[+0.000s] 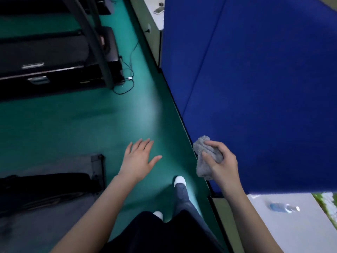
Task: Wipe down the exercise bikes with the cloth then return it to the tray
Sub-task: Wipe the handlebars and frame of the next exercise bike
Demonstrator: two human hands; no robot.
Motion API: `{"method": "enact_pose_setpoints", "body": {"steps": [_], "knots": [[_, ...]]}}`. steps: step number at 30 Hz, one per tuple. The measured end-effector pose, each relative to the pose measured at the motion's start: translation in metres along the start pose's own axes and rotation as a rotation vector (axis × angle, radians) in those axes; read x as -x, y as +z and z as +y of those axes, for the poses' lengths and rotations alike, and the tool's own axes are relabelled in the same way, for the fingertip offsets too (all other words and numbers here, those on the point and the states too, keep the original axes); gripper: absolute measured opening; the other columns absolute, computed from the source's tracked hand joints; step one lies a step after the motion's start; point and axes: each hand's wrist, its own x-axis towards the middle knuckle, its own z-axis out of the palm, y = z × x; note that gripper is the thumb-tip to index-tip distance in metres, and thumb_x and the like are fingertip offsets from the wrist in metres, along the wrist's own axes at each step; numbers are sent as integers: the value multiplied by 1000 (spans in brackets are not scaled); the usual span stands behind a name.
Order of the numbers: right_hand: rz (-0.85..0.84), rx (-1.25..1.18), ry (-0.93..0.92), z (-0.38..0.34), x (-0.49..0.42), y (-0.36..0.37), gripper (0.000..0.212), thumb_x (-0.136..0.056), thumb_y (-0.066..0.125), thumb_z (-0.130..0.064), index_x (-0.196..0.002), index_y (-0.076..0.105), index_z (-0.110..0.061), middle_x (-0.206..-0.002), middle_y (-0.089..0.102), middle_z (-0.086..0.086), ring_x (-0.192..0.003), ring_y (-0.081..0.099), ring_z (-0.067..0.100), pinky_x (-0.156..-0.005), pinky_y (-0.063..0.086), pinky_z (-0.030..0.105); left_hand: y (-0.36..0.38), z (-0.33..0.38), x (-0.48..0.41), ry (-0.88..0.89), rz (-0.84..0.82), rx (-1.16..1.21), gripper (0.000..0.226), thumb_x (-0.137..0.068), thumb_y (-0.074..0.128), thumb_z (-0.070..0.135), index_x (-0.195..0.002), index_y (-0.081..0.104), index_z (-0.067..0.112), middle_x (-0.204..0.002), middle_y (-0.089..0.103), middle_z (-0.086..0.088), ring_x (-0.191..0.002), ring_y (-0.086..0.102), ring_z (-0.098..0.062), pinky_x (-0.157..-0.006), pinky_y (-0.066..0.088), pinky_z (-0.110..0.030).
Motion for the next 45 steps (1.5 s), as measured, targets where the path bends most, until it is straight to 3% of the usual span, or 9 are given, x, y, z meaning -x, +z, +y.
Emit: {"method": "enact_pose_setpoints", "body": {"steps": [12,16,21,25,37,45], "knots": [[-231,-27,-91,-23,-176,-5,28,-84,67,-3,-103,67,-24,-109,68,-15,-105,62,4,-97,49,44,-32,17,-110,-292,97,37,66,-94,34,58,-148,25,22,-156,23,2,-144,17,-16,-117,11,-35],[-287,-65,-29,-29,-227,0,26,-86,66,-5,-104,66,-24,-110,66,-11,-106,64,24,-89,50,58,-43,26,-142,-349,136,43,66,-93,33,60,-147,26,23,-155,26,3,-143,20,-15,-115,13,-34],[-347,-77,-25,-39,-272,27,27,-86,66,-5,-101,67,-27,-112,66,-8,-108,62,19,-90,52,53,-56,16,-173,-418,146,137,65,-93,36,59,-146,29,22,-153,29,2,-139,27,-17,-110,26,-35],[-426,-54,-21,-51,-309,67,27,-86,66,-4,-100,66,-27,-113,66,-6,-109,62,26,-89,50,60,-65,-18,-198,-487,148,159,65,-92,37,58,-146,30,23,-152,31,2,-138,29,-18,-107,29,-37],[-591,105,-222,-137,-416,226,27,-86,66,-7,-105,65,-26,-112,63,-11,-107,62,20,-86,53,55,-114,-167,-283,-612,163,176,63,-94,38,55,-145,32,19,-148,37,0,-136,32,-19,-107,29,-37],[-763,199,-249,-175,-460,323,24,-86,66,-7,-103,66,-24,-108,61,-17,-110,61,22,-89,51,55,-132,-234,-279,-859,222,254,62,-94,38,56,-145,32,20,-148,36,3,-136,32,-18,-107,29,-37]]}}
